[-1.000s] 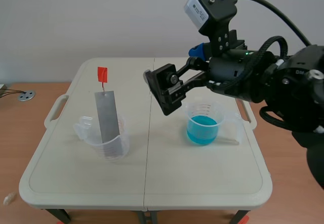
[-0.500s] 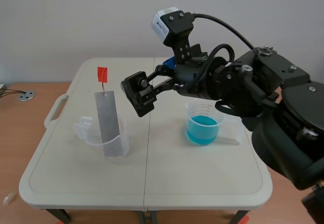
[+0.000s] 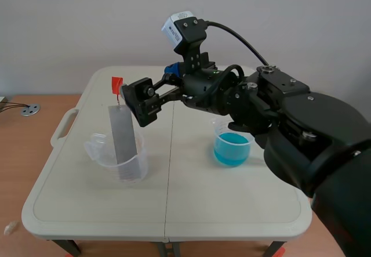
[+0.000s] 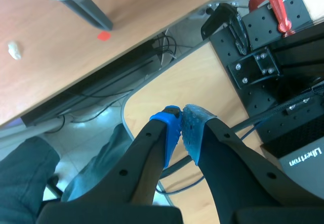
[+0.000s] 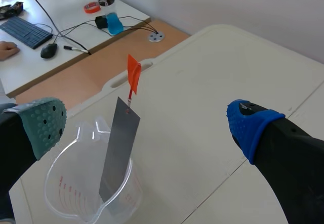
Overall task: Hold the metal plate by the orange handle, dip it into the blue solution, take it out and point at it, then put the plate back in the beaker on the left.
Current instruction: 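Lift the metal plate out of the left beaker, then move the plate over the blue solution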
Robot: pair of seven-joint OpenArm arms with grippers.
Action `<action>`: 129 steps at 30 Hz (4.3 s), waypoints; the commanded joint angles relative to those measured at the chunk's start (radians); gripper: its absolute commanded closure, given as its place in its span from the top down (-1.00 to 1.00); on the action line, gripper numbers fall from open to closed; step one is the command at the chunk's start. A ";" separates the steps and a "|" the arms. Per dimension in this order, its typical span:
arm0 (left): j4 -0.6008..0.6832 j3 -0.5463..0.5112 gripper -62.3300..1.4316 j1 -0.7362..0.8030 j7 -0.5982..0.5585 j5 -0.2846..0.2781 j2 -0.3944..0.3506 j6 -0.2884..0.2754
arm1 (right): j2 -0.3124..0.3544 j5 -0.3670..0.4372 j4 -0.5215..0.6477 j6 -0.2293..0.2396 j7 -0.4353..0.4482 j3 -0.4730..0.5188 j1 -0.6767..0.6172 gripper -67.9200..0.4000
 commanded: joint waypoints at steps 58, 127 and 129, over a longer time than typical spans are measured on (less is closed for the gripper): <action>0.011 -0.002 -0.77 0.004 -0.008 -0.006 0.005 -0.003 | -0.182 0.007 -0.443 0.021 0.207 -0.182 0.290 0.11; 0.011 -0.002 -0.77 0.004 -0.009 -0.006 0.005 -0.002 | -0.061 0.015 -0.059 0.268 0.174 -0.180 0.171 -0.95; 0.011 -0.002 -0.77 0.004 -0.009 -0.006 0.005 -0.002 | -0.053 0.015 -0.029 0.268 0.161 -0.180 0.171 -0.95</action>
